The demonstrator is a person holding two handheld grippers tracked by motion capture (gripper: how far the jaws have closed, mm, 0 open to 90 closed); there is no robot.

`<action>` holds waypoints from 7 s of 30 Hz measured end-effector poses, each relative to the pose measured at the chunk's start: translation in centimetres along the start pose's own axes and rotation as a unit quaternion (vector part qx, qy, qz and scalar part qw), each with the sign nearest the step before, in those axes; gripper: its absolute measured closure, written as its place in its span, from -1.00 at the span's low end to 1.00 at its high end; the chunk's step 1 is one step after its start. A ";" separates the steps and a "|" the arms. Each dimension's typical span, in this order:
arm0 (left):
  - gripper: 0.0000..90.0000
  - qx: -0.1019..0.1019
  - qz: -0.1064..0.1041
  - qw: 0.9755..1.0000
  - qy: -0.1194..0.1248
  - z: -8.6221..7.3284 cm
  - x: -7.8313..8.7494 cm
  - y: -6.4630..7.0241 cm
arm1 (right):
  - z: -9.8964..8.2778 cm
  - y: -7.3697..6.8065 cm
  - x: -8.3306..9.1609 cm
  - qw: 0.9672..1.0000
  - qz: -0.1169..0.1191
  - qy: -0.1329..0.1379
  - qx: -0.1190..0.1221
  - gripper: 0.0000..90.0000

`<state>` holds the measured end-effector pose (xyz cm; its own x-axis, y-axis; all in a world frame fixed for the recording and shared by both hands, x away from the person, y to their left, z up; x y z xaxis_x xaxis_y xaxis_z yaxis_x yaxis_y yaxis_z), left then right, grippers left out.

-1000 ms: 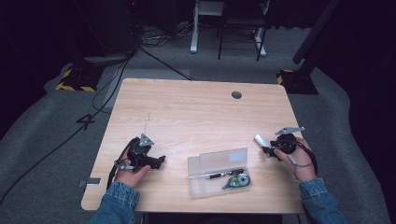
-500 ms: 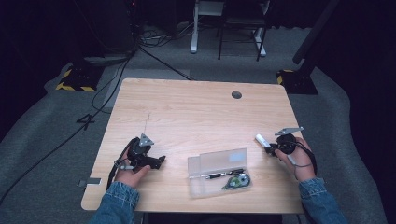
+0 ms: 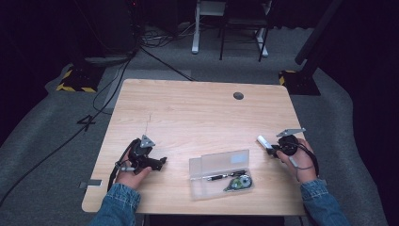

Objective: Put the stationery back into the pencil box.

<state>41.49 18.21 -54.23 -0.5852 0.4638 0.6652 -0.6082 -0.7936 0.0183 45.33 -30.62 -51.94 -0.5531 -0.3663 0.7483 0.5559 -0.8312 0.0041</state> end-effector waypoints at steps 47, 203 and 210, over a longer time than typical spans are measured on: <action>-0.89 0.000 0.000 1.000 0.000 0.0 0.0 0.0 | 4.8 -4.2 6.8 0.992 0.047 0.113 0.028 0.58; -0.89 -0.002 0.000 1.000 -0.001 0.0 0.0 0.0 | 3.9 -17.7 1.4 0.918 0.295 0.069 0.257 0.34; -0.89 -0.002 0.000 1.000 0.000 0.0 0.0 0.0 | 5.0 -16.6 3.1 0.928 0.280 0.101 0.226 0.26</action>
<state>41.51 18.23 -54.22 -0.5854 0.4630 0.6655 -0.6097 -0.7925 0.0151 37.50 -15.91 -46.38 -0.1791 -0.7965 0.5774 0.9691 -0.2441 -0.0361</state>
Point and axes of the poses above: each handheld gripper's, and its own axes: x roughly backward along the jaws, z roughly out of its top, y roughly to its right, the point moved 5 cm from there along -x, roughly forward along the jaws, and after that the axes turned 6 degrees about y, right-handed, at the moved point
